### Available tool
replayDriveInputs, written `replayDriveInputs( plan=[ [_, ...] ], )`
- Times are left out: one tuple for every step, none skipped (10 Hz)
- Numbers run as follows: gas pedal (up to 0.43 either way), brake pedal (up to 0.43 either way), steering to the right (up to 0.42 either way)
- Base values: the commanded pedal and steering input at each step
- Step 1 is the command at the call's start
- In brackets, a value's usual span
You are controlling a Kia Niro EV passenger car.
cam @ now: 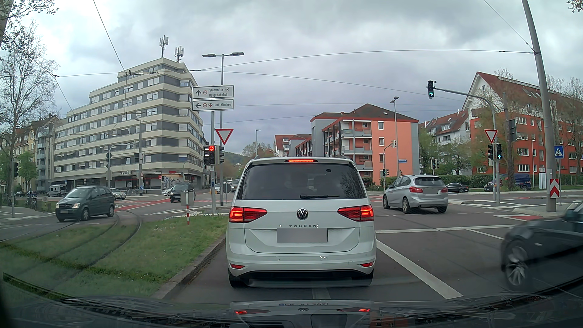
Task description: Follow the waypoints while adhering to traffic rules and regulations
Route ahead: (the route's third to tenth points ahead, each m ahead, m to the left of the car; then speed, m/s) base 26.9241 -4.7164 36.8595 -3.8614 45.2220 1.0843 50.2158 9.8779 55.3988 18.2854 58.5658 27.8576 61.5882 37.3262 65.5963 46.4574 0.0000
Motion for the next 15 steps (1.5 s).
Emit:
replayDriveInputs(
  plan=[
    [0.0,0.244,-0.025],
    [0.0,0.244,-0.024],
    [0.0,0.244,-0.024],
    [0.0,0.244,-0.023],
    [0.0,0.244,-0.021],
    [0.0,0.244,-0.017],
    [0.0,0.244,-0.014],
    [0.0,0.244,-0.012],
    [0.0,0.244,-0.012],
    [0.0,0.238,-0.012],
    [0.0,0.238,-0.011],
    [0.0,0.244,-0.012],
    [0.0,0.244,-0.014],
    [0.0,0.244,-0.016],
    [0.0,0.244,-0.018]
  ],
)
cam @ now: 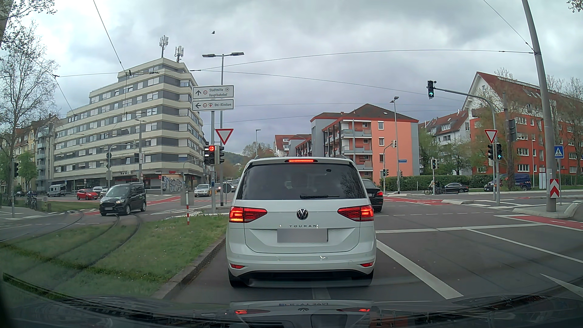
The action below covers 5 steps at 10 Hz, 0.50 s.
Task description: Follow the waypoints while adhering to traffic rules and regulations
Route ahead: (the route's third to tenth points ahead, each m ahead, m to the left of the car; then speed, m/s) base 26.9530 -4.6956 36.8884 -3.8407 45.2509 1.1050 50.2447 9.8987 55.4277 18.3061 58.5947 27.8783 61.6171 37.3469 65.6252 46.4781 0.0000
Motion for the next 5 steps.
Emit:
replayDriveInputs(
  plan=[
    [0.0,0.244,-0.018],
    [0.0,0.244,-0.018],
    [0.0,0.244,-0.018],
    [0.0,0.244,-0.018],
    [0.0,0.244,-0.018]
  ],
)
